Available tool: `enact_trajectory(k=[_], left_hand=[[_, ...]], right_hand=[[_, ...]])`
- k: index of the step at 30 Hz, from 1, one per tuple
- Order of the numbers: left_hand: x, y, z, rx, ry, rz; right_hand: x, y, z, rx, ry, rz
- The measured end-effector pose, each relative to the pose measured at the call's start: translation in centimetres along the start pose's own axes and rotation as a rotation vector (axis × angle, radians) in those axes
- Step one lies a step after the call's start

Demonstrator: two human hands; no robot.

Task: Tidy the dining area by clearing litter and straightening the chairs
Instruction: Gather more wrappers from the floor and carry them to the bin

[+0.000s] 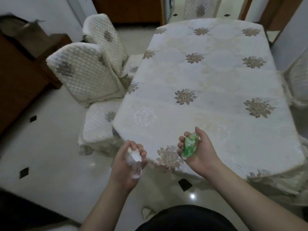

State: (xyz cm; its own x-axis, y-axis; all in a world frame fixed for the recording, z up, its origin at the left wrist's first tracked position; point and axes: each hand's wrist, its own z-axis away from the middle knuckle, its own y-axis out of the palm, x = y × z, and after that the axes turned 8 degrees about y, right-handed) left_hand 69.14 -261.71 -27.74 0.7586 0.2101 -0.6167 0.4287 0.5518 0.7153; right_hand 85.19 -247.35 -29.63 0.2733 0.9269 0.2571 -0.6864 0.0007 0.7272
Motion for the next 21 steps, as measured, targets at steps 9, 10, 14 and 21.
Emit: enact_trajectory(k=[9, 10, 14, 21], left_hand=[[-13.6, -10.1, 0.2, -0.072, 0.181, 0.147], [-14.7, -10.9, 0.1, -0.108, 0.189, 0.155], [-18.0, -13.6, -0.5, -0.322, 0.220, 0.176], [-21.8, -17.8, -3.6, -0.490, 0.281, 0.232]], right_hand=[[-11.2, 13.4, -9.0, 0.071, 0.164, 0.098], [-12.0, 14.5, -9.9, 0.073, 0.172, 0.108], [-14.5, 18.2, -12.9, 0.066, 0.207, 0.166], [-16.8, 23.2, -19.6, 0.136, 0.350, 0.270]])
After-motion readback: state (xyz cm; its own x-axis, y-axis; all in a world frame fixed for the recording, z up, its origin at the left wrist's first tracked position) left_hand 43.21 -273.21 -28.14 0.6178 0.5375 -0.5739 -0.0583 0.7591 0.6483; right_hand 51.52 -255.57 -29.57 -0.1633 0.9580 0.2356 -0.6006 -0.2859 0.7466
